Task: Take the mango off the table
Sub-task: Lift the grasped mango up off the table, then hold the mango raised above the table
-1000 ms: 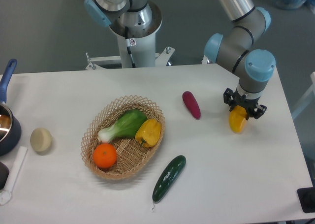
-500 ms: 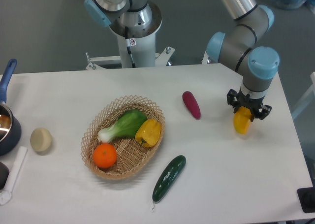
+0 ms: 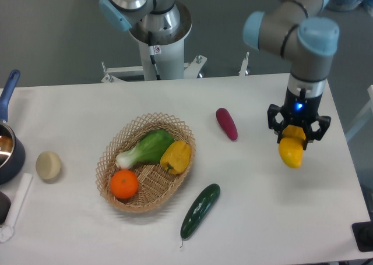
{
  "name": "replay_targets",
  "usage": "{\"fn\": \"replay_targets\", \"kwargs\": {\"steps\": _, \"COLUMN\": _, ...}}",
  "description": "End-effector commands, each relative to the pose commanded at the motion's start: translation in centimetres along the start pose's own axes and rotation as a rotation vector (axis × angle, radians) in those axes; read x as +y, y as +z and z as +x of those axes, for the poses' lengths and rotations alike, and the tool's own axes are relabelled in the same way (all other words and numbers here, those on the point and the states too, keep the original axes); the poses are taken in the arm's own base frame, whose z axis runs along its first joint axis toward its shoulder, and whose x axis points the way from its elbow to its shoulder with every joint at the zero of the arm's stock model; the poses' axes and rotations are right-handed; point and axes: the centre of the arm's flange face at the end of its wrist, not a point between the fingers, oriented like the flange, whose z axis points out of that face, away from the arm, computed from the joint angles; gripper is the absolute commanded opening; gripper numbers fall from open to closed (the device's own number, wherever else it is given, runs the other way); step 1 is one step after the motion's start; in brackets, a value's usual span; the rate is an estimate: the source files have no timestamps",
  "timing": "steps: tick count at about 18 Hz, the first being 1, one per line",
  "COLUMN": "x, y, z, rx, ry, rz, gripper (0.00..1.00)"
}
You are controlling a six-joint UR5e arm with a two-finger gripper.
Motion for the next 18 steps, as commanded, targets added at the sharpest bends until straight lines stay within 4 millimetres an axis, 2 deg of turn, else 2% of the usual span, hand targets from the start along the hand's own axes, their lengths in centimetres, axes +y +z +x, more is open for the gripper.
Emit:
{"fn": "replay_targets", "kwargs": {"steps": 2, "x": -1.1, "y": -2.1, "z": 0.6, "rx": -0.002, "ry": -0.037, "rz": 0.055, "gripper": 0.47}}
{"fn": "replay_targets", "kwargs": {"steps": 6, "x": -3.4, "y": -4.8, "z": 2.2, "rx": 0.005, "ry": -0.057, "rz": 0.132, "gripper": 0.47}}
{"fn": "replay_targets", "kwargs": {"steps": 9, "x": -4.6, "y": -5.2, "z": 2.9, "rx": 0.019, "ry": -0.075, "rz": 0.158, "gripper": 0.47}}
{"fn": "replay_targets", "kwargs": {"steps": 12, "x": -4.8, "y": -5.8, "z": 3.0, "rx": 0.013, "ry": -0.076, "rz": 0.165, "gripper": 0.47}}
{"fn": "replay_targets", "kwargs": {"steps": 18, "x": -4.7, "y": -5.7, "z": 2.7, "rx": 0.01, "ry": -0.077, "rz": 0.164, "gripper": 0.47}}
